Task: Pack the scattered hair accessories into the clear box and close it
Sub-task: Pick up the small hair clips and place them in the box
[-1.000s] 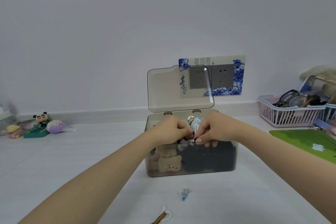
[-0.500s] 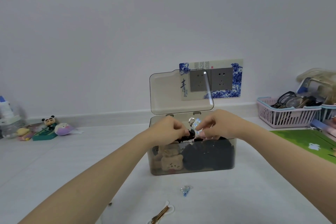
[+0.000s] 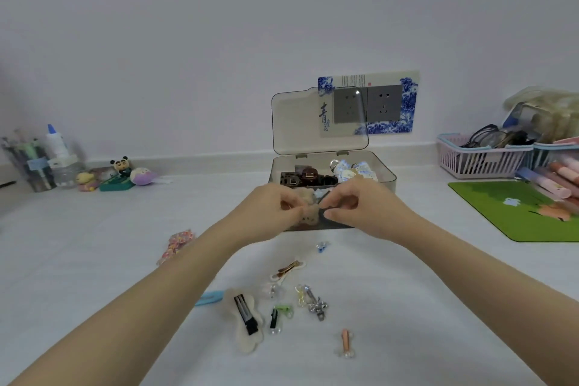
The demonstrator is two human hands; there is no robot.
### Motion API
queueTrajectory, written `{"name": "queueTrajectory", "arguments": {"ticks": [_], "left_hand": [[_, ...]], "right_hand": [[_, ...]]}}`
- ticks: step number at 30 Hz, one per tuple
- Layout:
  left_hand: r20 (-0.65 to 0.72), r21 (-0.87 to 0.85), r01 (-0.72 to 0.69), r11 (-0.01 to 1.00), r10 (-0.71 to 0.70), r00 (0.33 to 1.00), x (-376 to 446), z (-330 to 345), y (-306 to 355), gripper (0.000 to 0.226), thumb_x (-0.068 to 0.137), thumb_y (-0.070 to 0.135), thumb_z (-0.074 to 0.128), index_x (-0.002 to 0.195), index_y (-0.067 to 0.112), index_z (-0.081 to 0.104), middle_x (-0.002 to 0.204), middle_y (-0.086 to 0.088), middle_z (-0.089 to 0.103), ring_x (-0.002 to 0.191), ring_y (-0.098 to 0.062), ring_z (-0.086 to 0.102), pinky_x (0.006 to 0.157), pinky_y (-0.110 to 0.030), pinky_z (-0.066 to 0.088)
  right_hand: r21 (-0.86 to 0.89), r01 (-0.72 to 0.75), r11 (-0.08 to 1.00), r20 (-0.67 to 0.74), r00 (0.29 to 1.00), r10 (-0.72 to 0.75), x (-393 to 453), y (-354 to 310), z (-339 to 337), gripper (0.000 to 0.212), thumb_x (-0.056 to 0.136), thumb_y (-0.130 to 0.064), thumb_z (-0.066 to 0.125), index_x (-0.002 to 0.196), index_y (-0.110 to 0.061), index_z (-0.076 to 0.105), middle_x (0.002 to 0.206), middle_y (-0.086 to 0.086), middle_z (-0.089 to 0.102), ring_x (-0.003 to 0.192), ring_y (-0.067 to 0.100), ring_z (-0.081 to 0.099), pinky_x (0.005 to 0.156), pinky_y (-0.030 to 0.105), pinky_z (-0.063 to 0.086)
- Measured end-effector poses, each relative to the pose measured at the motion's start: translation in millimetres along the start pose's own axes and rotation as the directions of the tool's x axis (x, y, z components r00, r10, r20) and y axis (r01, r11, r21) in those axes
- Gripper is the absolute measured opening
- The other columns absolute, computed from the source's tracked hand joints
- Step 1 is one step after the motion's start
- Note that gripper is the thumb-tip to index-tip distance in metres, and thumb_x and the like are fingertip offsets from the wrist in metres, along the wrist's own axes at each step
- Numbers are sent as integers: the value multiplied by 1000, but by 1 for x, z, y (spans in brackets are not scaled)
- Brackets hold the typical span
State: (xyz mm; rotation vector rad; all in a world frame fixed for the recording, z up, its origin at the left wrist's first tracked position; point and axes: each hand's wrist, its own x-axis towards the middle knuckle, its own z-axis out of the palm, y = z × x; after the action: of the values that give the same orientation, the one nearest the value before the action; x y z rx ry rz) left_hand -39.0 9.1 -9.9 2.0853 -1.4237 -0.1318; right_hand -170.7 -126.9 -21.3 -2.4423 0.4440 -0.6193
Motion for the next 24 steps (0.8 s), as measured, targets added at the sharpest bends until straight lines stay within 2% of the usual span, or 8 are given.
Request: {"name": "queueTrajectory", "arguments": {"ticks": [3,6,9,11,13,16,21,24], "left_hand": [[91,19,80,997,-81,993,-15,13,-16,14,87,29,64,90,22,75,84,13,67,75,-1,57,66,-12,43],[162,-22,145,989,-140,977,-21,22,-25,16,79,34,73,91,23,74,82,15,65,72,0,57,71,-17,46],[215,-51,222,974,-206,955,-23,31,-30,26,72,30,80,95,20,72,78,9,64,65,-8,57,65,-20,47],[236,-75,236,969,-213,948,-22,33,-34,24,73,22,80,95,17,72,73,6,63,61,-10,56,62,-22,46],[248,-93,226,970,-197,948,-20,32,-37,20,74,17,79,93,17,73,69,4,64,57,-8,54,64,-23,46],[254,-97,220,971,-189,949,-17,31,-43,19,75,16,78,93,17,73,69,5,65,56,-7,55,68,-25,48],[194,-27,163,986,-155,969,-19,31,-45,20,77,15,74,96,17,72,71,10,67,64,-6,61,73,-25,54],[120,6,123,992,-123,985,-20,31,-45,15,77,15,72,91,19,75,67,13,65,62,0,59,68,-18,52]], "right_hand": [[-9,-24,1000,62,998,24,-7,8,22,13,81,-20,69,93,-21,73,80,-13,63,67,0,55,61,7,41],[-65,-45,997,97,994,51,-8,14,39,19,83,-22,67,101,-24,72,99,-8,63,76,4,57,72,16,45],[-131,-46,990,137,988,64,-10,22,50,26,86,-24,64,112,-24,68,112,-6,61,95,10,57,84,20,45],[-207,-10,978,168,985,46,-9,27,56,28,87,-25,62,115,-22,67,114,-5,63,104,11,55,91,24,45],[-207,-11,978,137,990,40,-6,29,58,25,86,-24,63,110,-20,70,108,-4,64,103,12,54,88,23,44],[-188,-24,982,95,995,42,-4,30,60,20,84,-25,67,102,-17,72,94,-7,55,91,9,52,78,17,40],[-136,-45,990,61,997,54,-7,29,63,17,85,-29,64,100,-21,67,99,-7,58,92,8,54,76,18,41],[-46,-37,998,18,999,38,-11,25,66,14,85,-30,63,98,-24,63,96,-9,62,89,7,55,67,11,39]]}}
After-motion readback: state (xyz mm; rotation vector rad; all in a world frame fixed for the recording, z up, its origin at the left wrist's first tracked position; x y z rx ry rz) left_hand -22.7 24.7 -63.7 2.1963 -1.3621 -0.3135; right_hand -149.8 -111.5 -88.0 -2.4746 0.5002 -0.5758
